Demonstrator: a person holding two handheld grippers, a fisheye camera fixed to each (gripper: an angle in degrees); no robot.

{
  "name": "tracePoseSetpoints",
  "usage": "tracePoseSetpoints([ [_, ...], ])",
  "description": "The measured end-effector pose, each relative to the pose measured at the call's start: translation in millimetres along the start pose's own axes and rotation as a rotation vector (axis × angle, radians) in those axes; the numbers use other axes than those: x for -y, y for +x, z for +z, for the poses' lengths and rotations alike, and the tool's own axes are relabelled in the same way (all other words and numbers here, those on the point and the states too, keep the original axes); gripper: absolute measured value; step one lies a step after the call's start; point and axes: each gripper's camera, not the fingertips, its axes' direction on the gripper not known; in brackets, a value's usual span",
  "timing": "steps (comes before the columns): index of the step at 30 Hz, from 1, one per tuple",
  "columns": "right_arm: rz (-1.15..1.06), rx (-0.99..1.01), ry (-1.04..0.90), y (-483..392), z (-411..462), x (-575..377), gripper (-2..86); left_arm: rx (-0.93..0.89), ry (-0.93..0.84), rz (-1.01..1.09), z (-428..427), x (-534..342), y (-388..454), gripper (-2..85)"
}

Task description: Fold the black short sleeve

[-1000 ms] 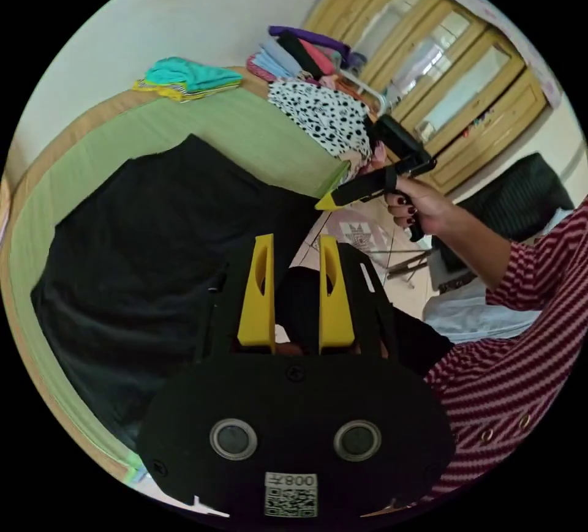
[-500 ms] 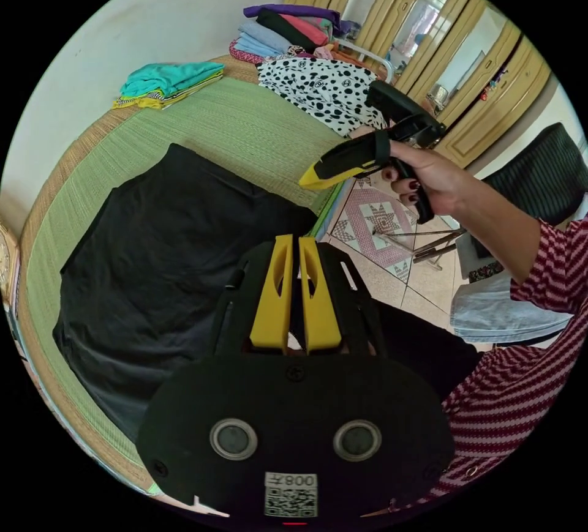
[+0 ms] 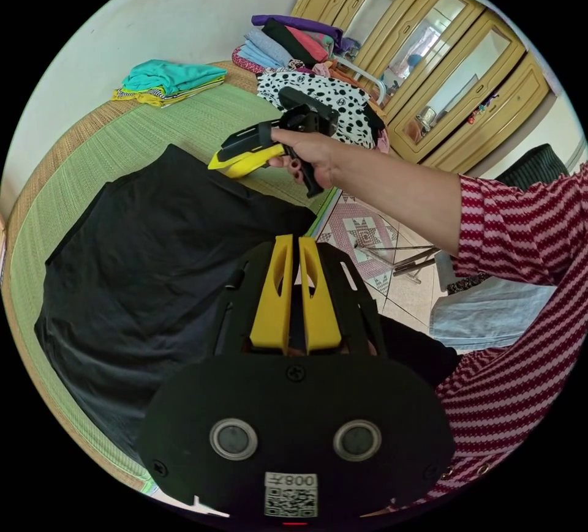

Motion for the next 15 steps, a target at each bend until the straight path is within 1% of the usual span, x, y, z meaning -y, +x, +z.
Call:
tracePoseSetpoints([
  [4, 0.002, 0.047, 0.001, 4, 14, 28, 9.1, -0.025, 0.011, -0.009, 4, 0, 2, 1.3],
  [15, -0.005, 0.037, -0.020, 15, 41, 63, 3.0, -0.073, 0.020, -0.025, -5, 7, 4, 1.3],
])
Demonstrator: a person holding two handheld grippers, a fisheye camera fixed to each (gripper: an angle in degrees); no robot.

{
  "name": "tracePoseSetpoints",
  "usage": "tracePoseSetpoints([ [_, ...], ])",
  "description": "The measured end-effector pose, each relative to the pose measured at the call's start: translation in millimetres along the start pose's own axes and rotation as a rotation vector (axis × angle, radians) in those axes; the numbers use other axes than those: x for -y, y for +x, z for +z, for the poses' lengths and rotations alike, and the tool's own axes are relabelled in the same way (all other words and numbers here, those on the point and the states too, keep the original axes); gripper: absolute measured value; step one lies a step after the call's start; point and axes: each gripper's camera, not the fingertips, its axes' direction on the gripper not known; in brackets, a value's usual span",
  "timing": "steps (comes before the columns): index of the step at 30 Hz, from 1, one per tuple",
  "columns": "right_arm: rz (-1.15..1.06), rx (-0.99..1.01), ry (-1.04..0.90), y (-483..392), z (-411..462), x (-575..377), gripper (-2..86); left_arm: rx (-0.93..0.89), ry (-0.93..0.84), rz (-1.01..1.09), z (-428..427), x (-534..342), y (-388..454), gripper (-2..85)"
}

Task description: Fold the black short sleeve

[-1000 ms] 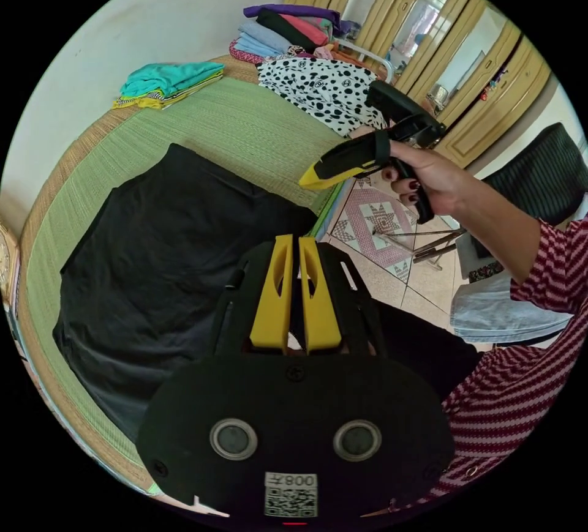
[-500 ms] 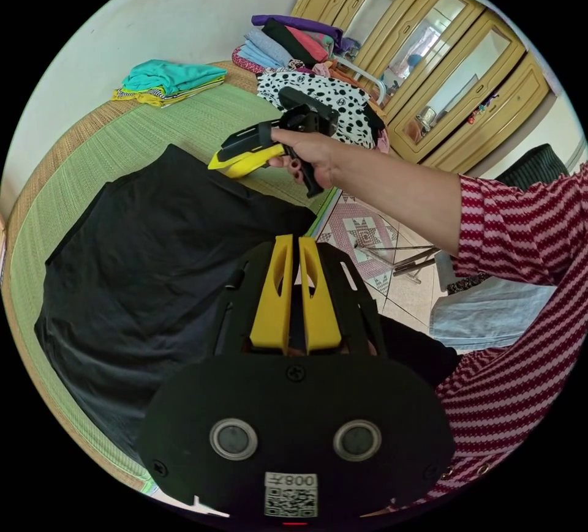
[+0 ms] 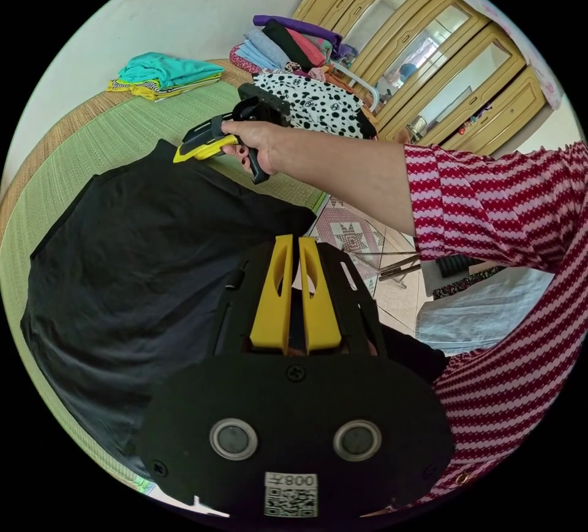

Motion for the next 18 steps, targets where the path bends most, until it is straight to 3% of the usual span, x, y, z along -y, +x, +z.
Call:
tracePoseSetpoints([
  [10, 0.017, -0.046, 0.050, 23, -14, -9, 1.3, -0.065, 0.027, -0.009, -37, 21, 9, 1.3],
  [18, -0.008, -0.027, 0.099, 15, -6, -23, 1.3, -0.087, 0.138, -0.061, -129, 14, 5, 1.3],
])
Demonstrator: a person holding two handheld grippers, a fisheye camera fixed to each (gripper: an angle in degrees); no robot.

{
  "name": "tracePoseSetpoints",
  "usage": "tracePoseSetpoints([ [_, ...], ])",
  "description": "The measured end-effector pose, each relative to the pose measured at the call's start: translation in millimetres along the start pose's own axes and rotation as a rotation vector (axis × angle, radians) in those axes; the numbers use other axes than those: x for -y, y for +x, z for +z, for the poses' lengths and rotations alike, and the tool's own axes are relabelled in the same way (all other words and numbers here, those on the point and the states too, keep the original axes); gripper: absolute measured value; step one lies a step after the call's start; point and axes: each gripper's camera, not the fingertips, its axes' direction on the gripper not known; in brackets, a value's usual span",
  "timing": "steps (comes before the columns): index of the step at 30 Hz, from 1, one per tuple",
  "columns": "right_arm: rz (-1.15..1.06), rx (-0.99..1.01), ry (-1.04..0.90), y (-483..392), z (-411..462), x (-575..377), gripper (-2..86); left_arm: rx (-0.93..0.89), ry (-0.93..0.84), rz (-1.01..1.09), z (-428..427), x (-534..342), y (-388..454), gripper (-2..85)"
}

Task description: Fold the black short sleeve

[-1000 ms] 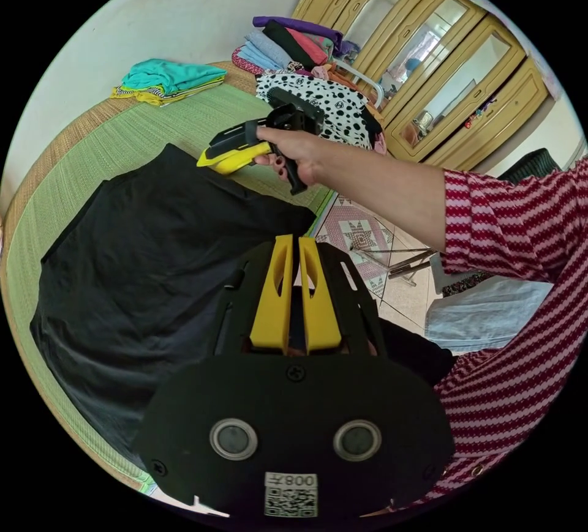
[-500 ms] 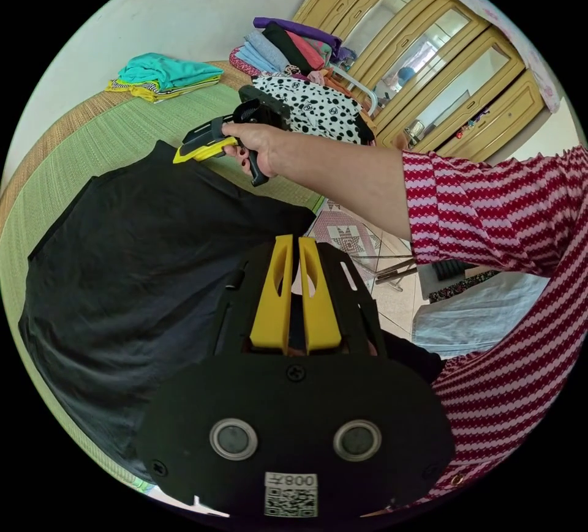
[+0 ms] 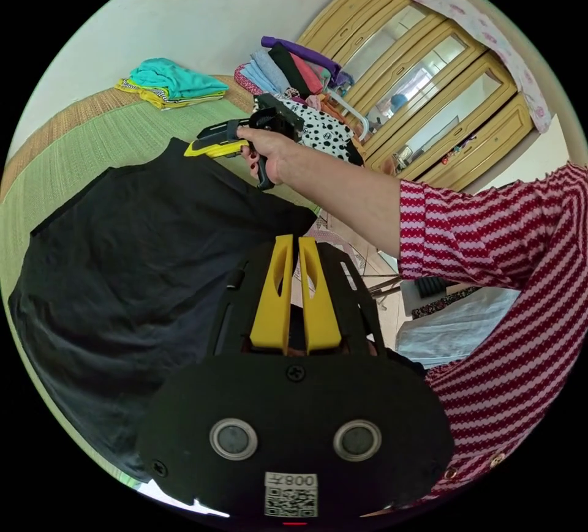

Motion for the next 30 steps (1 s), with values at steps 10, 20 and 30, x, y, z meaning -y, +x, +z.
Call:
tracePoseSetpoints([
  [10, -0.149, 0.106, 0.054, -75, 39, -26, 1.3, 0.006, 0.193, -0.142, -187, -35, -8, 1.4],
  [20, -0.345, 0.104, -0.028, -180, 168, -62, 1.3, 0.053, 0.310, -0.470, -354, -122, -44, 1.3],
  [30, -0.372, -0.046, -0.166, -203, 341, -86, 1.3, -0.005, 0.389, -0.752, -449, -186, -77, 1.3],
])
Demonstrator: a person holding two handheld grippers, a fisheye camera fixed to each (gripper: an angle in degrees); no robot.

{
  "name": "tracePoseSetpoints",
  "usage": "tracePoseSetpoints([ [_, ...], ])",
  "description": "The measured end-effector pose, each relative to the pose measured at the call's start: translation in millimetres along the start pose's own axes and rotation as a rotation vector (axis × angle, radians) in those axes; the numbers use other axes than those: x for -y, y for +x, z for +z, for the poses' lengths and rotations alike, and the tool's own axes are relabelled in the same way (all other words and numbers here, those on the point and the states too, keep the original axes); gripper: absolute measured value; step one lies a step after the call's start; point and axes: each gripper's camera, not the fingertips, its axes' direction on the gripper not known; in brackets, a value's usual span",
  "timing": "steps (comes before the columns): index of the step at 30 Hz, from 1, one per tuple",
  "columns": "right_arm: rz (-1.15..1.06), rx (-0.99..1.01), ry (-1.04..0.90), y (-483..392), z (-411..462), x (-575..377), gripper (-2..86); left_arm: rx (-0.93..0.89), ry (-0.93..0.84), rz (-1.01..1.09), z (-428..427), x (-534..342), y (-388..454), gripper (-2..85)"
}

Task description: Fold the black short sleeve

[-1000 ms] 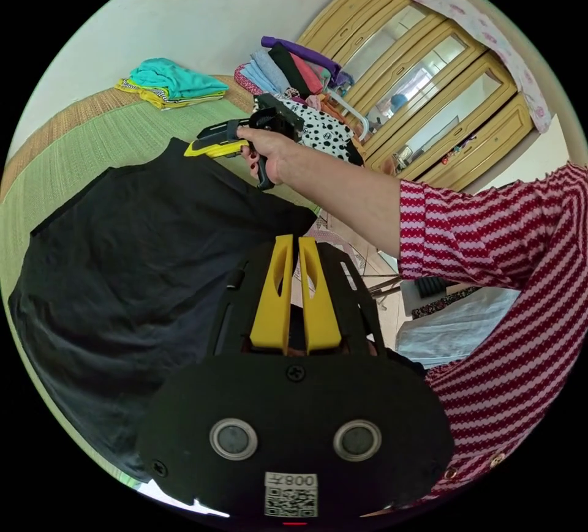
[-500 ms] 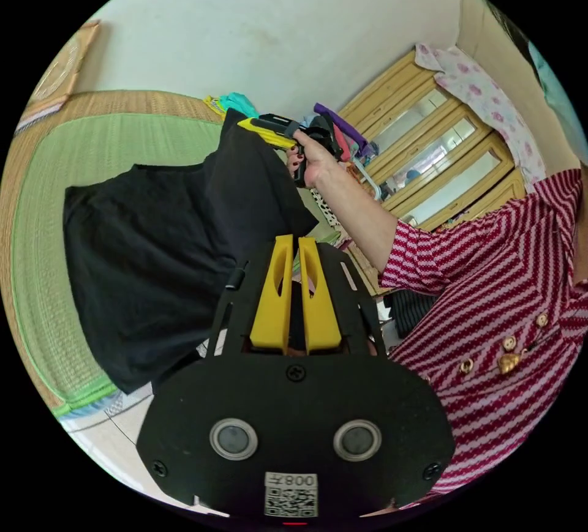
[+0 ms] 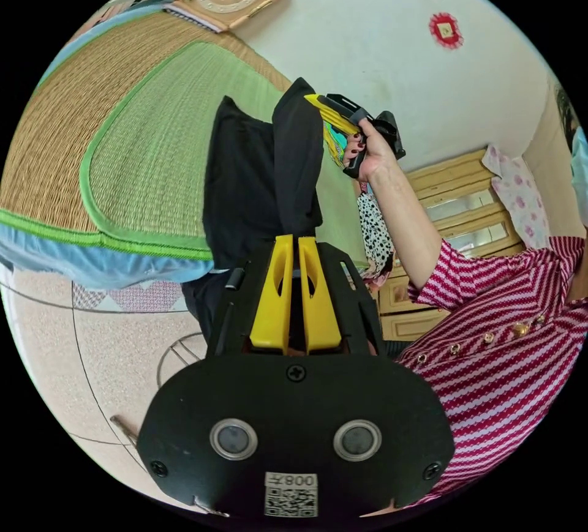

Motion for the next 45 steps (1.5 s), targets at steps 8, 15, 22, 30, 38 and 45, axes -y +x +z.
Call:
tracePoseSetpoints([
  [8, 0.020, -0.109, -0.080, 19, 83, 12, 1.5, -0.069, -0.018, -0.134, -56, 21, -13, 1.4],
  [15, 0.053, -0.150, -0.159, 53, 138, 23, 2.1, -0.123, -0.043, -0.213, -96, 35, -8, 1.3],
  [22, 0.073, -0.126, -0.204, 83, 164, 31, 3.9, -0.163, -0.060, -0.277, -137, 41, 3, 1.0],
  [30, 0.001, -0.104, -0.254, 82, 172, 36, 3.2, -0.154, -0.053, -0.296, -180, 38, 24, 0.2],
  [38, 0.023, -0.124, -0.305, 103, 195, 64, 0.4, -0.139, -0.064, -0.283, -214, 33, 52, 0.0],
  [45, 0.072, -0.057, -0.268, 118, 196, 85, 0.1, -0.121, -0.061, -0.272, -233, 27, 72, 0.0],
])
